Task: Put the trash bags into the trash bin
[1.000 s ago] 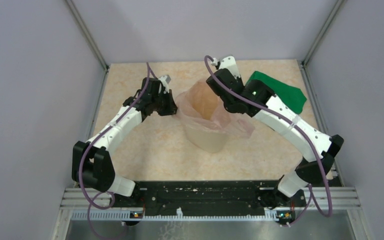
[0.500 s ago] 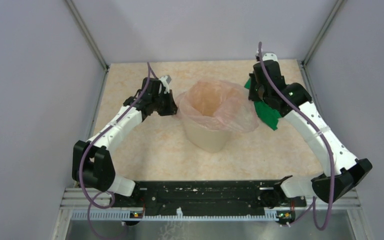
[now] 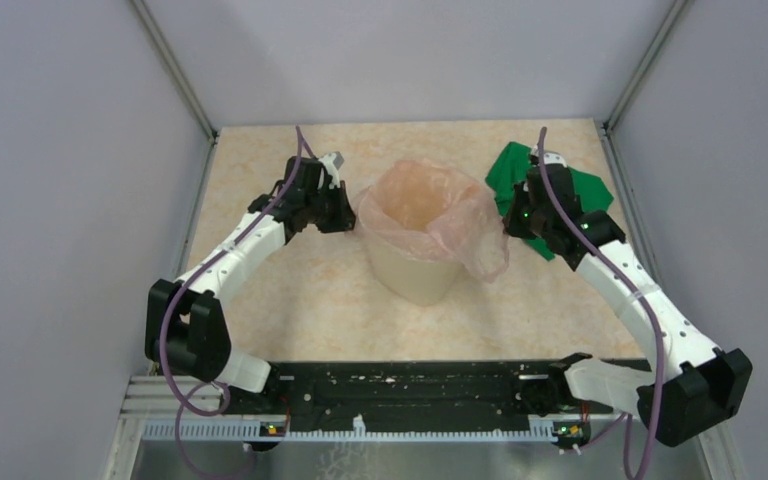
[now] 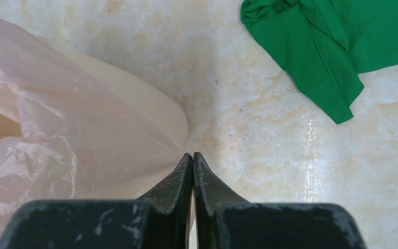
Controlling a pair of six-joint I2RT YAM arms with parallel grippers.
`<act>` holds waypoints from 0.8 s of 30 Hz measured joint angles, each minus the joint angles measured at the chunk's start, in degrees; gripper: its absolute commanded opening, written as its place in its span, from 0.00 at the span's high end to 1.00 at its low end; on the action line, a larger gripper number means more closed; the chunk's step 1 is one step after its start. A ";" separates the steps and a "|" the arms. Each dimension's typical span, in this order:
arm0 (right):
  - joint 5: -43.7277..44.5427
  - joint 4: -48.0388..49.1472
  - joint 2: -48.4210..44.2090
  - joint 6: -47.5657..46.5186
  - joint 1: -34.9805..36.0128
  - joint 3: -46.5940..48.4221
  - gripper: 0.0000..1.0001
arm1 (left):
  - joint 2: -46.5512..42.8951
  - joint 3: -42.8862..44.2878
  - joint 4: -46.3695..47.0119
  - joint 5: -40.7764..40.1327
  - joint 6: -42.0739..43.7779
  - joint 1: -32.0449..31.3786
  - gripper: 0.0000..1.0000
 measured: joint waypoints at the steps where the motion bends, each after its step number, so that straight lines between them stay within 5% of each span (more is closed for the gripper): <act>1: -0.46 0.39 -0.81 0.42 -0.33 -0.57 0.95 | 0.00 -0.02 0.02 -0.02 0.00 0.00 1.00; 10: -0.33 -0.98 -4.74 1.31 -0.76 0.04 0.41 | -0.02 -0.52 0.35 -0.04 0.00 0.00 1.00; 24: -1.40 -9.75 -17.18 2.82 -0.79 2.99 0.20 | -0.02 -0.63 0.42 0.33 0.00 0.00 1.00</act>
